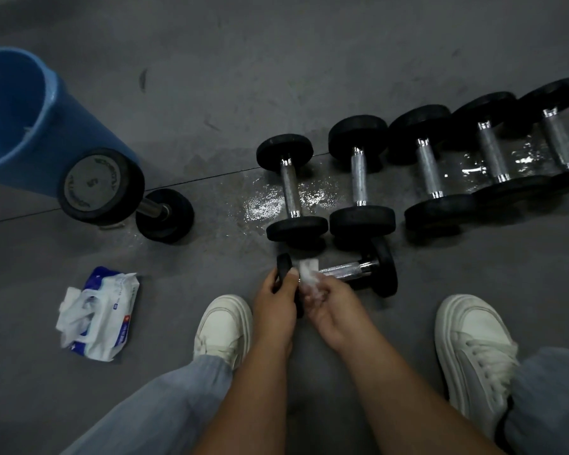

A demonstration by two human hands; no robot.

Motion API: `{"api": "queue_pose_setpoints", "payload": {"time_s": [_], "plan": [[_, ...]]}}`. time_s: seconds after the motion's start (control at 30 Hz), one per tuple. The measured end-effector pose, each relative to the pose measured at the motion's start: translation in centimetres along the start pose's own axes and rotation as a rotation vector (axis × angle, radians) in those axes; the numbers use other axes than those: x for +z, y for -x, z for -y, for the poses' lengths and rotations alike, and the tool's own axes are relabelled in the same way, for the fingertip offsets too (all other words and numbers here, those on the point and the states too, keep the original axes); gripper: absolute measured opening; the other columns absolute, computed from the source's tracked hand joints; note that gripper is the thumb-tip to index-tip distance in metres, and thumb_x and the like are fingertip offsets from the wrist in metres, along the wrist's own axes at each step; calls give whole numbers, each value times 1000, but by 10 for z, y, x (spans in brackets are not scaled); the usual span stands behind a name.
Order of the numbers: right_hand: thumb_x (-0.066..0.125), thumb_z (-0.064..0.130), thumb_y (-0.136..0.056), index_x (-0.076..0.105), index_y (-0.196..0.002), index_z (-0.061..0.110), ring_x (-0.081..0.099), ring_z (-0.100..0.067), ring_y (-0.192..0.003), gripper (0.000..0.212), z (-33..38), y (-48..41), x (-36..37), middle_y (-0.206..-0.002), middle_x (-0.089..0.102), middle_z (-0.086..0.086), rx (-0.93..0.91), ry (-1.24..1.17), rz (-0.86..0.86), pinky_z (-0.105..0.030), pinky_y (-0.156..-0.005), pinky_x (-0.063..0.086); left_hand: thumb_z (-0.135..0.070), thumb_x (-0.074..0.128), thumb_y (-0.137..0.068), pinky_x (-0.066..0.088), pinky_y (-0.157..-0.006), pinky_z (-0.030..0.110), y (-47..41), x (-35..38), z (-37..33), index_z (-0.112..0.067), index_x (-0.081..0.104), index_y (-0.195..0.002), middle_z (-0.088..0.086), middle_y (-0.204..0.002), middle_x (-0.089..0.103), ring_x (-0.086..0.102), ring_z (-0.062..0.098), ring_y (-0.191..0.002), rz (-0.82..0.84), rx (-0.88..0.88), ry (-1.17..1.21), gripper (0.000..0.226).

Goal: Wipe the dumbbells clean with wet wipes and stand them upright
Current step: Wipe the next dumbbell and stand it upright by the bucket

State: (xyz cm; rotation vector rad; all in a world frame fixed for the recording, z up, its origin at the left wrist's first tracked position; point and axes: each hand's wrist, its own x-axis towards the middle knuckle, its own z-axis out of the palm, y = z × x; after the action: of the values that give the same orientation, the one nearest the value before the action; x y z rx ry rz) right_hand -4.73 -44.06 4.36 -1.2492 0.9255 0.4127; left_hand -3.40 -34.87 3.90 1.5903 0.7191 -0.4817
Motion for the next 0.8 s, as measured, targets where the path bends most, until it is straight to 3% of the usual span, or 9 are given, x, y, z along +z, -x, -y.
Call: {"api": "queue_pose_setpoints", "payload": {"time_s": [0.1,0.17,0.23,0.3,0.47,0.57,0.67,0.73,0.8], "plan": [[50,11,-91,54,-67,20,50,-10,-62,26,9,-7,0,-67,54,3,26,520,31,-21,-57,42,-31,64,-94,56,-80,25,-3,-2,2,-21,70,-112,-2,-100,75,70,9,-89,9,-6,-10,21],[52,12,-89,59,-66,18,56,-17,-73,25,15,-9,-2,-73,60,-2,-202,681,-106,-26,-66,44,-36,65,-93,55,-90,36,-4,-2,3,-23,69,-117,0,-106,74,70,14,-97,6,-5,-38,27],[53,7,-86,69,-84,11,59,-20,-86,17,13,-11,-3,-89,66,-7,-435,535,-332,-27,-78,43,-38,65,-92,55,-91,37,-3,-2,3,-25,69,-118,-1,-106,74,70,14,-97,4,-2,-36,29],[54,4,-85,68,-99,7,59,-23,-99,21,11,-13,-3,-105,64,-11,-393,434,-453,-25,-88,41,-38,66,-92,56,-88,34,-1,-3,3,-26,68,-120,-4,-107,74,70,12,-97,-1,-14,-21,31],[50,5,-84,53,-124,-3,53,-21,-110,41,3,-9,-9,-129,50,-19,-374,288,-563,-16,-95,36,-40,64,-93,53,-83,27,-2,-2,1,-27,67,-122,-5,-110,72,68,10,-99,0,-12,-17,33],[53,-2,-83,47,-133,3,56,-19,-106,51,-14,-3,-9,-129,47,-12,-397,327,-441,-21,-93,45,-36,64,-94,53,-80,26,1,0,1,-26,68,-119,-3,-108,73,69,10,-97,2,-10,8,28],[53,1,-87,61,-111,12,56,-12,-69,28,2,-9,-5,-88,62,-6,-136,-207,-259,-17,-56,46,-33,64,-94,49,-70,18,-1,0,0,-24,68,-119,-3,-108,73,68,8,-94,-9,-1,14,27],[47,0,-90,58,-112,8,57,-11,-66,25,13,-11,-6,-86,63,-9,-26,-640,-272,-16,-51,44,-34,64,-94,48,-70,17,2,0,-2,-25,67,-121,-4,-109,72,67,6,-95,-16,-9,18,29],[44,1,-93,57,-104,4,62,-12,-65,18,16,-9,-6,-88,63,-13,100,-798,-160,-16,-50,47,-33,64,-94,49,-73,20,1,1,-2,-25,68,-117,-4,-106,73,67,6,-93,-11,-8,4,25]]}}
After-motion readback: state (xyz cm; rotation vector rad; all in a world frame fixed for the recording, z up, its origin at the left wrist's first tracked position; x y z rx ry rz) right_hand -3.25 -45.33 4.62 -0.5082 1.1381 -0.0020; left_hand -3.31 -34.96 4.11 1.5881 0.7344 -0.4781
